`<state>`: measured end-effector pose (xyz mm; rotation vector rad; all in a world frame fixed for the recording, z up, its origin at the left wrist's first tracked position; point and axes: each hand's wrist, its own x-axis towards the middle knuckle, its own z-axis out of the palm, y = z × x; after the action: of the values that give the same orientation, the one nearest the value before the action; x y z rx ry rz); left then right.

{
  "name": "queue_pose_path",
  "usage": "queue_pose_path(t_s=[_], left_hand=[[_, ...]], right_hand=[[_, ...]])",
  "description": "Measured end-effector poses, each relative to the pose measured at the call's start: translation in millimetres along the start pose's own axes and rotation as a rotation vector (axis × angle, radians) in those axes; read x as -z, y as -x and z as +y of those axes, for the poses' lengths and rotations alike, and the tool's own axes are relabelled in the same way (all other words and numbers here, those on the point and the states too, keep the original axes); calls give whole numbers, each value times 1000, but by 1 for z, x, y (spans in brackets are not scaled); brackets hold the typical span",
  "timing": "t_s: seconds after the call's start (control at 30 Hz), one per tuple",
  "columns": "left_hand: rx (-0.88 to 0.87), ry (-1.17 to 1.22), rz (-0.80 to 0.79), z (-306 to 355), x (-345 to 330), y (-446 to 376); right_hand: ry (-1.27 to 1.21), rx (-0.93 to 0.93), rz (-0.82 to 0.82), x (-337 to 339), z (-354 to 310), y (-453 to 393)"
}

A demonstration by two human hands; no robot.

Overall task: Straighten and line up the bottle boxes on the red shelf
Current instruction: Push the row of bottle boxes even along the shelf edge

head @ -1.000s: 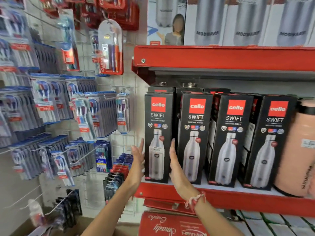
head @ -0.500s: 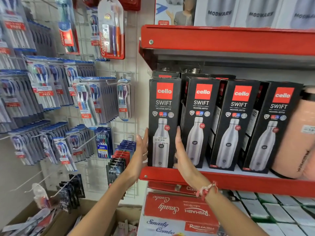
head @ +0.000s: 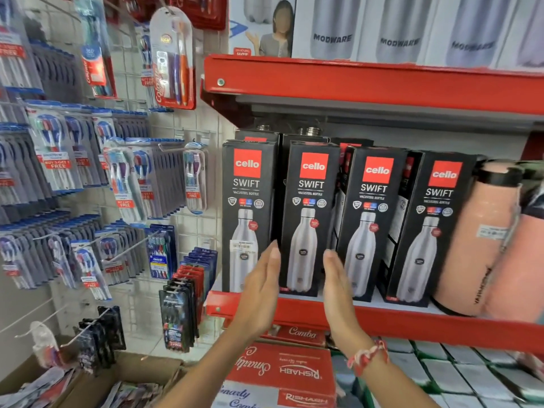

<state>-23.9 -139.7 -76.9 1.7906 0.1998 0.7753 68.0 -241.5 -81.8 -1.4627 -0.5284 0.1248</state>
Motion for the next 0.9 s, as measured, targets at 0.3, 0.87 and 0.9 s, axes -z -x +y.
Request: queue_pose_path(t_s=[0.3, 0.87, 0.9], left_hand=[[346, 142, -58, -12, -23, -16], [324, 146, -58, -8, 2, 9], [303, 83, -44, -7, 3, 10]], right_hand=[[-58, -279, -214, 14, 4, -21], [-122, -226, -389, 27, -1, 0], [-137, -233, -385, 30, -2, -1]])
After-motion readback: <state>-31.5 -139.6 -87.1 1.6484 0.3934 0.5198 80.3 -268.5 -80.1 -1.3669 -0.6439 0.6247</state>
